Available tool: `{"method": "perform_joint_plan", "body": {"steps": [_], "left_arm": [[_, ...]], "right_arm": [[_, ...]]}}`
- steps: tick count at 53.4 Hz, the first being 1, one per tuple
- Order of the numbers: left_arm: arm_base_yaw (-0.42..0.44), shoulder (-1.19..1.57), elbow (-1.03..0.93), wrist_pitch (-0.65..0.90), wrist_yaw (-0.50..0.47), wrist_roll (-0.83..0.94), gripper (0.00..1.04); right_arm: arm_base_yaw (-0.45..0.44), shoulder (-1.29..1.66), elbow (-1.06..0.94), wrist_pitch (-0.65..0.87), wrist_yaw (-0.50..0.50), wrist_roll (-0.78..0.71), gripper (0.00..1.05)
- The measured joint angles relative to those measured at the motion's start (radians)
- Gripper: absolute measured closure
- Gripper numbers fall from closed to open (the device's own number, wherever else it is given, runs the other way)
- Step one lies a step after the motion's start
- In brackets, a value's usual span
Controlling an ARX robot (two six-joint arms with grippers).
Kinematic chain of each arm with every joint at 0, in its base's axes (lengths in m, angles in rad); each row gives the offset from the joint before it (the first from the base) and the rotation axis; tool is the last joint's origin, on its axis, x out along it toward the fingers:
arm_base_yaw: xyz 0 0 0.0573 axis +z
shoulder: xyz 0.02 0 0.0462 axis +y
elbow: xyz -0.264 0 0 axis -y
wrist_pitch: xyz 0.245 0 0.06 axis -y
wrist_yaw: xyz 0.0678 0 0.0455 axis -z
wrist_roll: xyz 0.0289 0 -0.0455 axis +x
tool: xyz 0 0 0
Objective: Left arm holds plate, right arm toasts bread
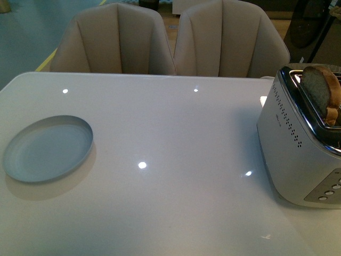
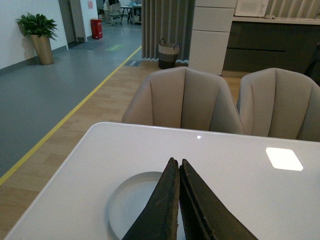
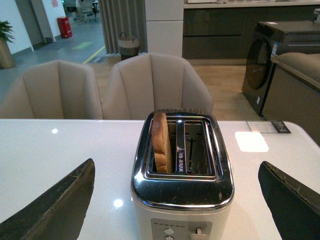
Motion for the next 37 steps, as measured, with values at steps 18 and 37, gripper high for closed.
{"method": "perform_joint_plan", "body": {"steps": [18,37], "left_arm": [[0.0,-0.23,0.0,-0.215,0.0,0.0,1.02],[0.0,-0.371,0.0,-0.354,0.0,0.0,1.02]], "right_arm": [[0.0,0.0,0.0,0.0,0.0,0.0,0.09],[0.0,0.0,0.0,0.0,0.0,0.0,0.09]]}}
